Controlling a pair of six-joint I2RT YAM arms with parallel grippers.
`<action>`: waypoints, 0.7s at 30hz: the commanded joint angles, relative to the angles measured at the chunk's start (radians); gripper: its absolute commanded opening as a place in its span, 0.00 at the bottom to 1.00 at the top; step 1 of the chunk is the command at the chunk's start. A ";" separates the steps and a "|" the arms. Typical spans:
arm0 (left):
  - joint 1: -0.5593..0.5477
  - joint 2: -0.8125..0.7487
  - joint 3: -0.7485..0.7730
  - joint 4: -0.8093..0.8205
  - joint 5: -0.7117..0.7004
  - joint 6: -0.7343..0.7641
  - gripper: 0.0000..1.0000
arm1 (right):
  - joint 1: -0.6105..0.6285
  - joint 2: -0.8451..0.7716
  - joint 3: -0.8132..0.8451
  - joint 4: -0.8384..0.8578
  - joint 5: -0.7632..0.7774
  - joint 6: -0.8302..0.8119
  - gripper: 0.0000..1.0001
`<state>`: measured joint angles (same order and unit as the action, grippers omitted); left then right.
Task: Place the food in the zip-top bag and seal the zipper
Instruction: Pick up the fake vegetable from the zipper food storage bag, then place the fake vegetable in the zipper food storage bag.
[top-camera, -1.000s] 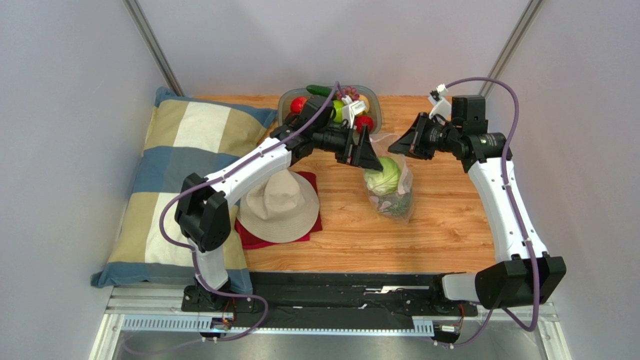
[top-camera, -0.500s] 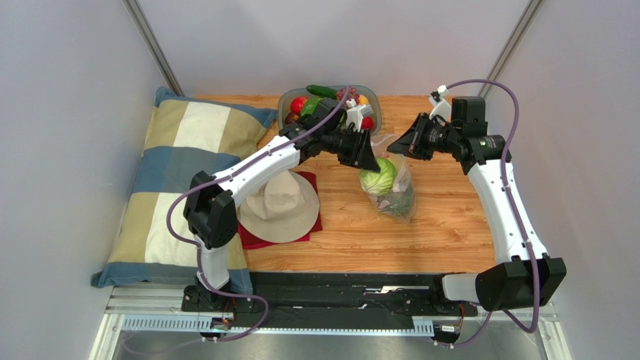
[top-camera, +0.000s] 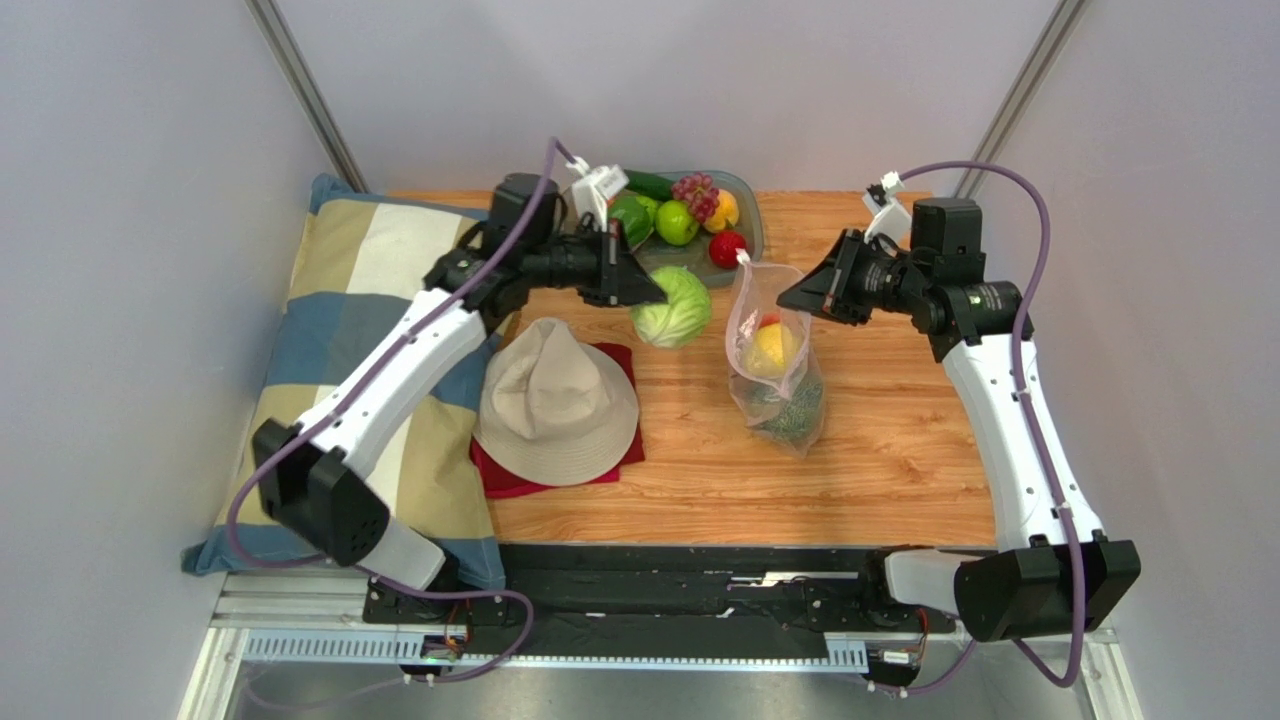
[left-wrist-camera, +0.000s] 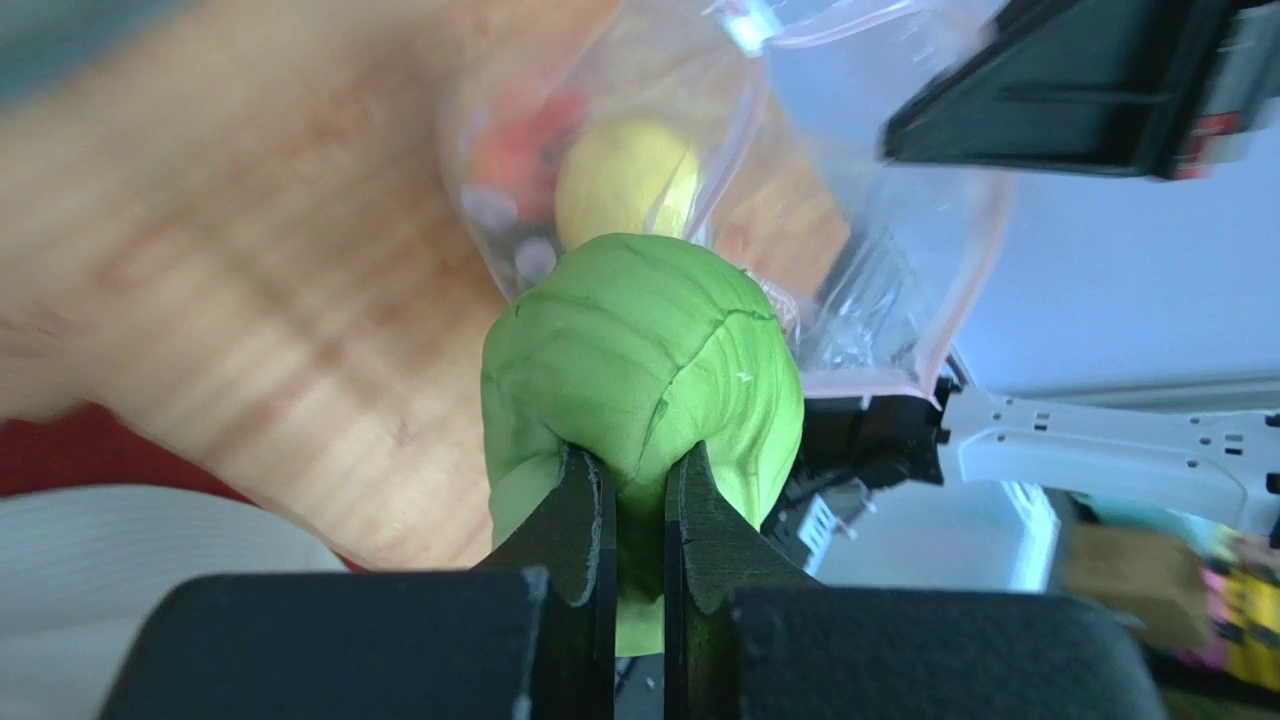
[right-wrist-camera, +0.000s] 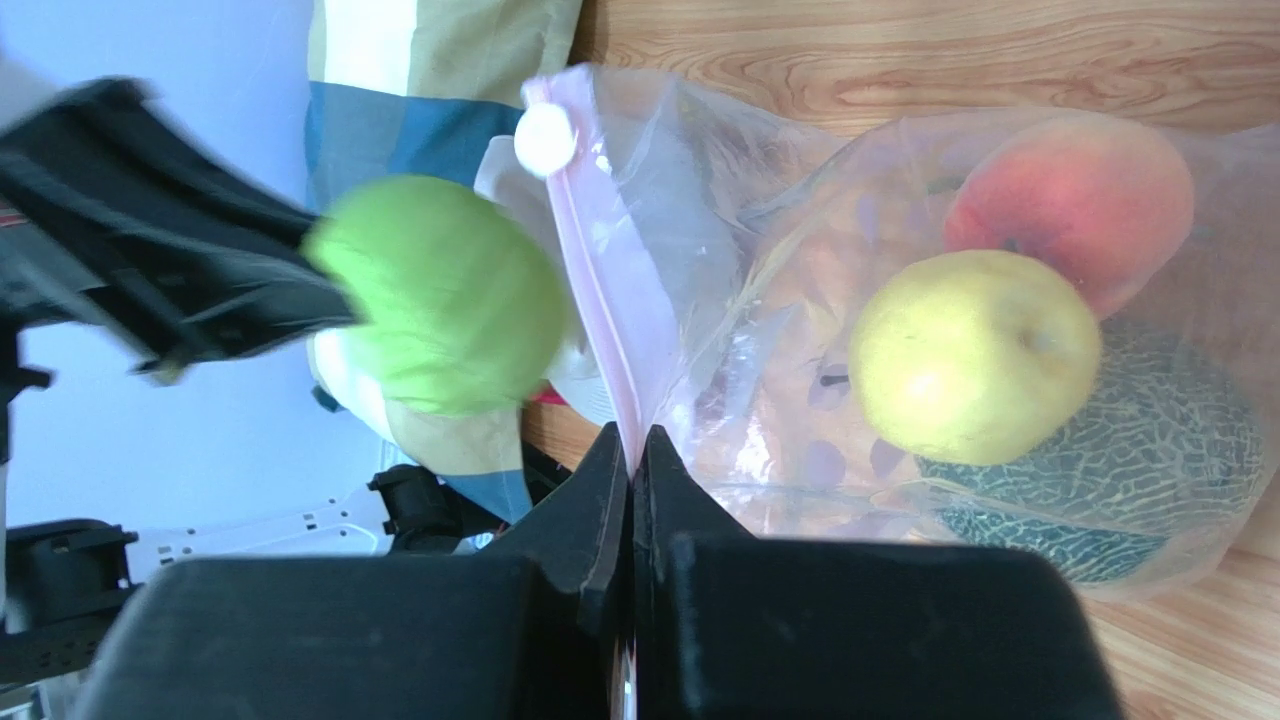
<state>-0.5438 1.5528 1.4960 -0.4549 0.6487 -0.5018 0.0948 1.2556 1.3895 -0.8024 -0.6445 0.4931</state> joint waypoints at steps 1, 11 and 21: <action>0.002 -0.154 0.041 0.018 -0.034 0.098 0.00 | -0.004 -0.002 -0.055 0.086 -0.084 0.056 0.00; -0.039 -0.007 0.107 0.293 -0.057 -0.139 0.00 | -0.064 0.082 -0.167 0.244 -0.139 0.228 0.00; -0.156 0.205 0.139 0.466 -0.061 -0.235 0.00 | -0.086 0.087 -0.149 0.192 -0.113 0.202 0.00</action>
<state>-0.6800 1.7393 1.5810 -0.0734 0.5751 -0.7097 0.0170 1.3613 1.2156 -0.6239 -0.7578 0.6914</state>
